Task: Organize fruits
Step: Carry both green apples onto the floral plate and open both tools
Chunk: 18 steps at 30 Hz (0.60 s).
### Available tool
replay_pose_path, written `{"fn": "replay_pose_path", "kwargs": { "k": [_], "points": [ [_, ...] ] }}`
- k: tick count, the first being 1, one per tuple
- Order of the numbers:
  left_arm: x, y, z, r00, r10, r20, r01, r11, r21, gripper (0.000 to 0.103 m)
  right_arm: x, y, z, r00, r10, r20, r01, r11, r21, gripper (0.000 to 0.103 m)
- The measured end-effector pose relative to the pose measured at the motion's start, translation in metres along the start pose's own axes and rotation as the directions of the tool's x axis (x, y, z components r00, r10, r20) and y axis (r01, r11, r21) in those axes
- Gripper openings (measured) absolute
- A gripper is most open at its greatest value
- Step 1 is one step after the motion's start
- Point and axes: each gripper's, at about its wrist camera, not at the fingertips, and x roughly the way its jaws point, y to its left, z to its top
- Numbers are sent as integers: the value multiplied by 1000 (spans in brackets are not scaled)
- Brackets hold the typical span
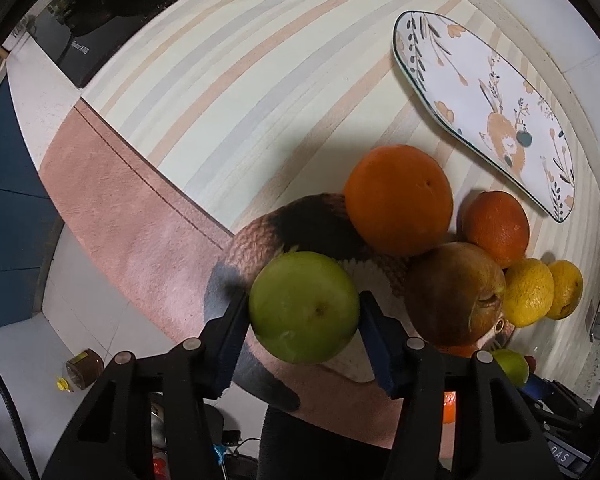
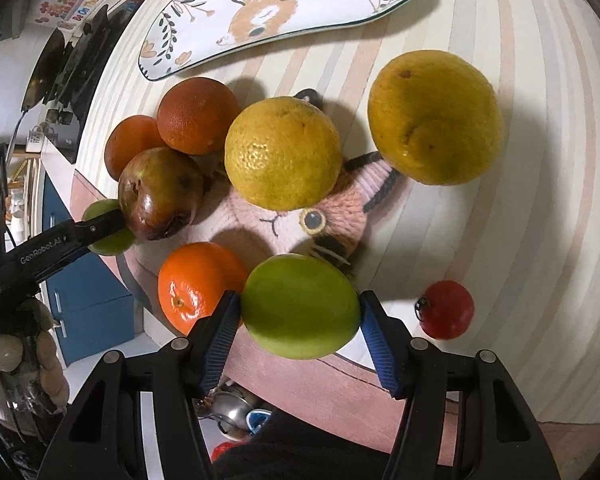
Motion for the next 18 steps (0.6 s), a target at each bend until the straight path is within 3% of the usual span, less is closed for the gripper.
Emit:
{"fn": "replay_pose_path", "kwargs": {
  "k": [4,8,13,18],
  "points": [
    [-33,-3,-8,999,-33,36,32,999,14,52,-28,-3,2,998,49,26,-49,999,4,63],
    [-76,-22,9,989,-101,103,96,994,60,52,-73,5,34,988,91,125,-90,996,-15,63],
    [-90,-56,74,973,-214,91,206,974,90,52,-89,2,109,973,89,212,-88,996,-14,63],
    [-51,-90,143,965,-262,9,261,964,46,52,-72,-1,188,974,67,218,-64,998,-21,63]
  ]
}}
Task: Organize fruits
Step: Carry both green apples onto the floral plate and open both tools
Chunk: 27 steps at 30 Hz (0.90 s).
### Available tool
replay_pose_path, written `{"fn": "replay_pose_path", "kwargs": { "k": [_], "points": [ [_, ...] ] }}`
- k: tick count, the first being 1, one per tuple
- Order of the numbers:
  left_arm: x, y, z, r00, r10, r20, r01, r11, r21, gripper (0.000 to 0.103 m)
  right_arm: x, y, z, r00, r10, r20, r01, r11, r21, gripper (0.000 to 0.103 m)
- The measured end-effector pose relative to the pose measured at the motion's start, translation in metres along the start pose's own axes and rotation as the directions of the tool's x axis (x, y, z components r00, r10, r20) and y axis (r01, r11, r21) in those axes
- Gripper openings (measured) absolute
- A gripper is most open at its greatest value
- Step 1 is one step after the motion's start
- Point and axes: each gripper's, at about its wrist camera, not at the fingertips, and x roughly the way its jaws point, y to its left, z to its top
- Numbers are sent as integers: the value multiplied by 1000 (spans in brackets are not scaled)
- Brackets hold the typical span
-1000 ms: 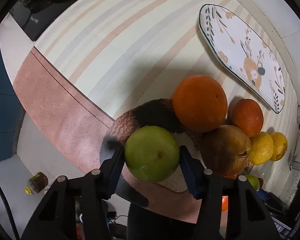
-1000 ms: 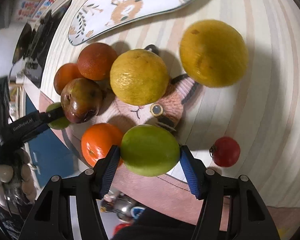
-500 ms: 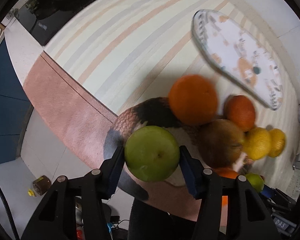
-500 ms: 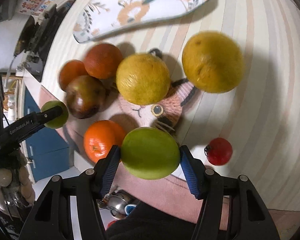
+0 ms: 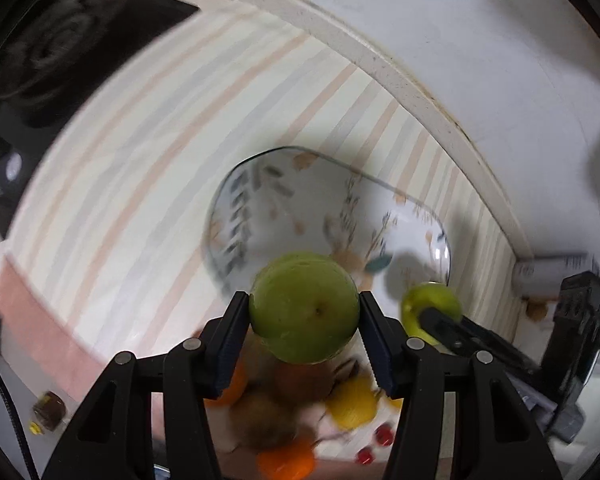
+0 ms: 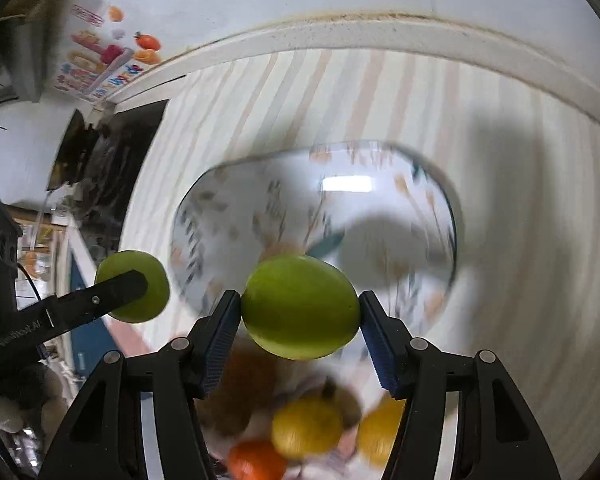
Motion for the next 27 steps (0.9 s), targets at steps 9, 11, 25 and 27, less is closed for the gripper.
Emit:
{"fn": "replay_pose_path", "kwargs": {
  "k": [9,11,25,27],
  "points": [
    [62,-15,54,990,9,-140,-11,1000,-10,52,58,9,51,994,-88,-67,83,994,-77,63],
    [68,-17,58,988,18,-155,-19,1000,-2,52,64,11,57,993,-101,-69,94,991,-94,63],
    [81,-29,69,975,96,-199,-91,995,33,57,63,8,77,991,-83,-105,78,996,-51,87],
    [73,-31,69,980,111,-165,-105,993,46,71,54,2,75,993,-76,-91,73,997,-31,87]
  ]
}}
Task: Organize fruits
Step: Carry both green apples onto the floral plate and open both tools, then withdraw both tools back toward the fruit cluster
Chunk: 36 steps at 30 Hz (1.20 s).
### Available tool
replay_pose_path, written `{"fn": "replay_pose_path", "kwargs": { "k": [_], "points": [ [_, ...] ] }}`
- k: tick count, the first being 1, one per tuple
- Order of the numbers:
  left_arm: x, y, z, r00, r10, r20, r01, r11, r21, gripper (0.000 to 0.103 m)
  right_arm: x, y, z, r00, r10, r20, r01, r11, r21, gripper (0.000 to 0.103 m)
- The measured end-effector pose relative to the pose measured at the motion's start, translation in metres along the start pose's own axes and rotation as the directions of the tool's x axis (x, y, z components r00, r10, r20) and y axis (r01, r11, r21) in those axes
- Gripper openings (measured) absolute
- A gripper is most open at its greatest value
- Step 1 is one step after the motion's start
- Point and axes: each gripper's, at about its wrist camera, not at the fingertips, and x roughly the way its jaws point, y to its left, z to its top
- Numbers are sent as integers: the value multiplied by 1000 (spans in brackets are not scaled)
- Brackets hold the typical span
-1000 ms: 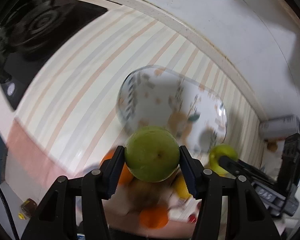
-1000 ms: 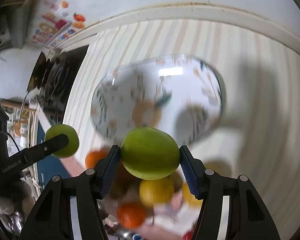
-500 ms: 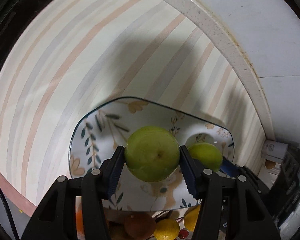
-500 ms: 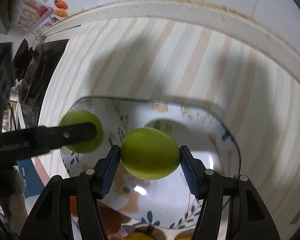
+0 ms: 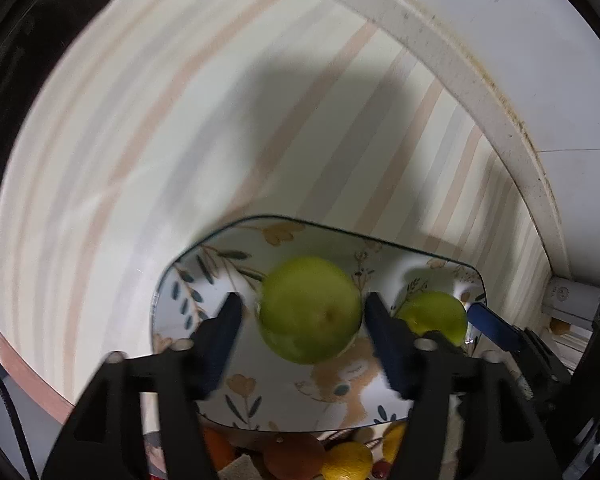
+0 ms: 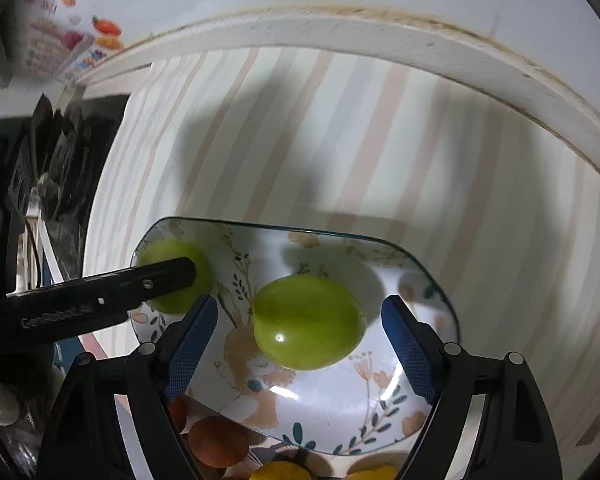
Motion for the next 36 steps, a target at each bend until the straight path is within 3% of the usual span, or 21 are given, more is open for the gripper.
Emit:
{"fn": "replay_pose_path", "kwargs": {
  "k": [4,9,16,22,33,36],
  "points": [
    [-19,-1,-9,998,27,61,-28,999,21,84,-16,-5,-8,999,-33,31,33,999,0,92],
    [-42,-3,-35,981,101,165,-113,992,64,84,-36,-2,-34,987,-149,51,151,988,-32,92],
    [-60,9,-93,943,204,264,-221,975,35,84,-62,2,-83,963,-251,102,259,963,-79,92],
    [-77,9,-135,916,239,323,-263,964,31,84,-85,13,-113,950,-267,162,284,954,-91,95],
    [-134,-13,-210,861,203,466,-254,966,49,84,-157,30,-173,933,-222,285,265,957,-121,95],
    [-146,-19,-227,854,185,487,-245,968,62,84,-176,34,-189,926,-212,311,264,955,-136,95]
  ]
}}
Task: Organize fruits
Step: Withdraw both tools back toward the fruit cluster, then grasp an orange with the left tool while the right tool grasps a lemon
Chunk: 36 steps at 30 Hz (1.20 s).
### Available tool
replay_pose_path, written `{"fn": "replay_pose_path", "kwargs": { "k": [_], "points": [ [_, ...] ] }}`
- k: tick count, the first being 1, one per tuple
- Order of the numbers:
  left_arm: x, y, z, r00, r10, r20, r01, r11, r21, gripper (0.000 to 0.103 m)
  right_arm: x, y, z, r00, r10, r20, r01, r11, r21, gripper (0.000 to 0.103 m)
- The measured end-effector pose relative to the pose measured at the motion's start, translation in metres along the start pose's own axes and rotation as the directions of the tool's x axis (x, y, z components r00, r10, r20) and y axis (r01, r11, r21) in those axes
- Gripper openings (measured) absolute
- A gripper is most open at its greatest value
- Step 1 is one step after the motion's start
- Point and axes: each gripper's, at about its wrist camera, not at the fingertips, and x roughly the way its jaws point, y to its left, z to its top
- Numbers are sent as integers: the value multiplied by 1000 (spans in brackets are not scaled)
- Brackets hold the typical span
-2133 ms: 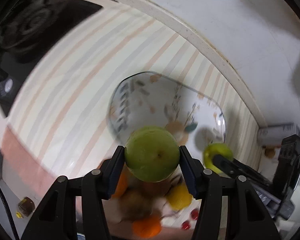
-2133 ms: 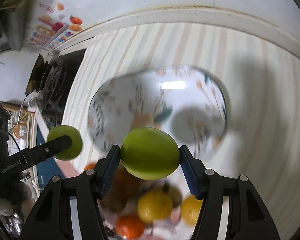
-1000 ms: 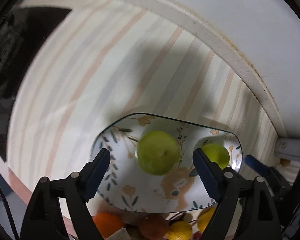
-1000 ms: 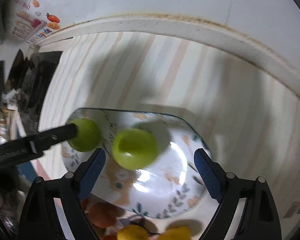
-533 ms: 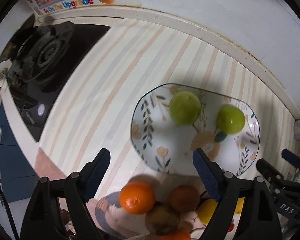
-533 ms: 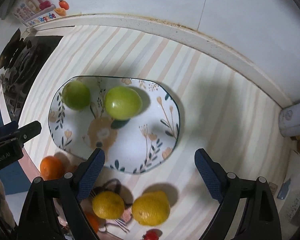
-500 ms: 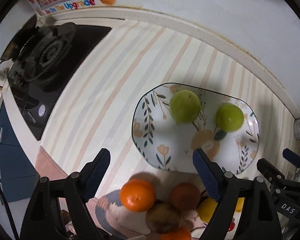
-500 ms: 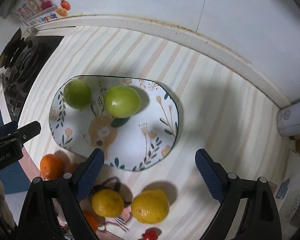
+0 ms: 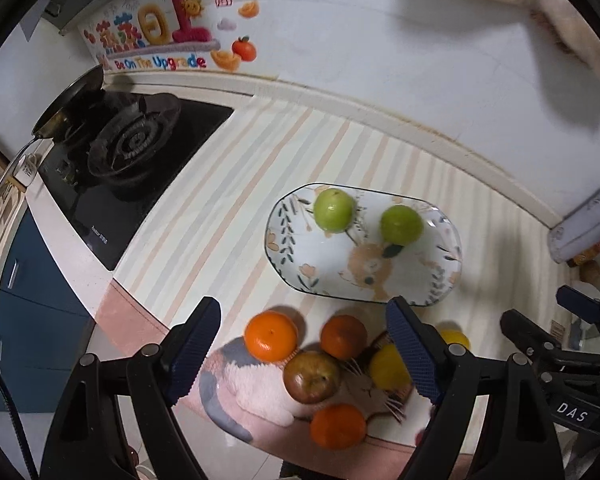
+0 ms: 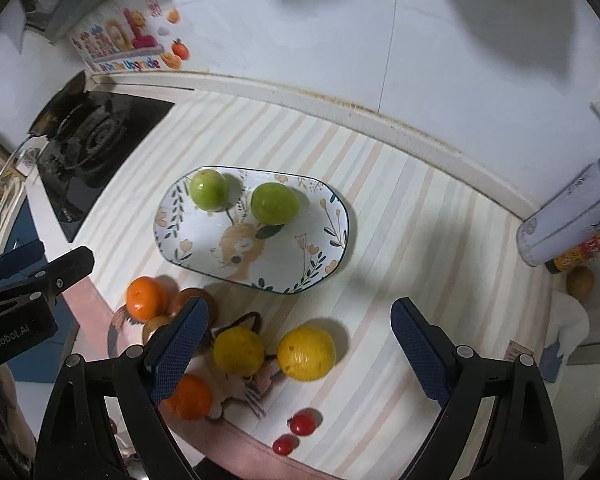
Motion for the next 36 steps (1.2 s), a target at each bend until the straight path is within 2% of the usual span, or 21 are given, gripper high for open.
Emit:
{"fn": "replay_pose_path", "kwargs": {
  "k": [4,11,15,18,21,25,29,32,33,35,36],
  "points": [
    [-23,-7,-10,999,-9,37,8,1000,20,84,-29,-1,-14,999,-3,34,4,1000,-22,95],
    [-54,-13,-29,996,-36,79,35,999,12,84,-70,-8,-30,996,48,73,-47,999,-10,95],
    [-61,-14,-39,996,-50,76,50,999,-5,84,-71,-17,-36,995,85,60,-85,996,14,95],
    [-51,-14,-46,998,-33,54,34,999,-8,84,-47,-27,-39,996,86,14,-86,996,33,95],
    [-27,-15,-55,1000,-18,3,18,1000,-5,99,-2,-38,-40,991,113,-66,-109,992,64,95],
    [19,-18,-74,995,33,-92,-32,999,13,99,62,-45,-42,975,148,-168,-134,987,91,94],
    [63,-22,-98,977,56,-208,-49,998,37,99,112,-39,-48,954,150,-259,-136,988,72,85],
    [91,-25,-115,959,45,-279,-35,999,39,99,139,-33,-52,942,131,-310,-124,991,41,79],
    [99,-26,-120,955,41,-292,-31,999,41,98,143,-31,-53,938,132,-319,-128,991,34,78],
    [111,-28,-126,947,39,-318,-28,999,40,96,154,-26,-56,930,125,-346,-130,991,8,68],
    [118,-29,-130,943,35,-332,-23,999,40,95,158,-25,-58,928,118,-352,-128,992,-6,68]
  ]
}}
